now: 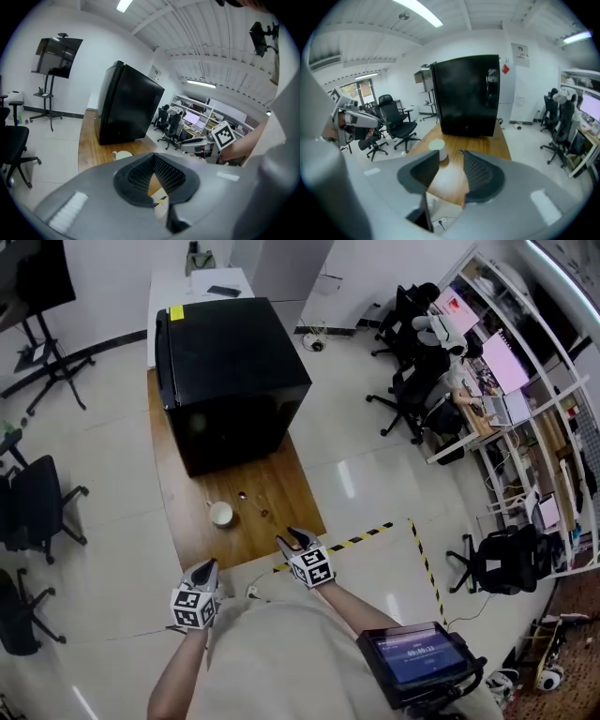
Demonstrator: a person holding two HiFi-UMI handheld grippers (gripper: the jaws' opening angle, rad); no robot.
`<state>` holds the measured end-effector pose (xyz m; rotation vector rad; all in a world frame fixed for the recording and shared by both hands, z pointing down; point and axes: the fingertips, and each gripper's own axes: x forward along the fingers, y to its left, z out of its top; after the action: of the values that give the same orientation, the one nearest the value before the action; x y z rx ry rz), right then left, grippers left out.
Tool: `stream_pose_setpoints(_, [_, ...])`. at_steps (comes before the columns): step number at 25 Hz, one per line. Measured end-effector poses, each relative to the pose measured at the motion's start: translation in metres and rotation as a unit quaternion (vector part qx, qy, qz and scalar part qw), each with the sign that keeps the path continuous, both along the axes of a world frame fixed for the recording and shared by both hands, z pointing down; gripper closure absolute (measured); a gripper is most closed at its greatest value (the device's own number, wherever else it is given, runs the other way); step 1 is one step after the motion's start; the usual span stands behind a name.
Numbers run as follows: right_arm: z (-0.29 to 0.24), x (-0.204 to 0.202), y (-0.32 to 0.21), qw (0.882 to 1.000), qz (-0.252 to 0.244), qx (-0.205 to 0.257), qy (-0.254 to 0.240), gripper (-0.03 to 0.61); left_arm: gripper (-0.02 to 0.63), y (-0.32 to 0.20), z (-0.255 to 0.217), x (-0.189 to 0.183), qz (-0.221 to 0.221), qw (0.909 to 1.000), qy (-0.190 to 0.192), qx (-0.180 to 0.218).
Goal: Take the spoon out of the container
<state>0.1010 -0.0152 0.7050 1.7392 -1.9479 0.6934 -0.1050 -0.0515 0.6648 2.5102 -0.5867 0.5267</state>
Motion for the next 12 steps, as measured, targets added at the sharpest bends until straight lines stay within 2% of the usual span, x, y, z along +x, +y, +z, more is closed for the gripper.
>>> stream_pose_setpoints(6, [-0.048, 0.023, 0.046, 0.995, -0.063, 0.074, 0.015, 0.430, 0.611, 0.040, -0.012, 0.037, -0.041, 0.9990, -0.010, 0.013])
stream_pose_setpoints(12, [-0.094, 0.039, 0.123, 0.981, -0.131, 0.139, 0.046, 0.430, 0.611, 0.116, -0.020, 0.079, -0.084, 0.9963, -0.010, 0.011])
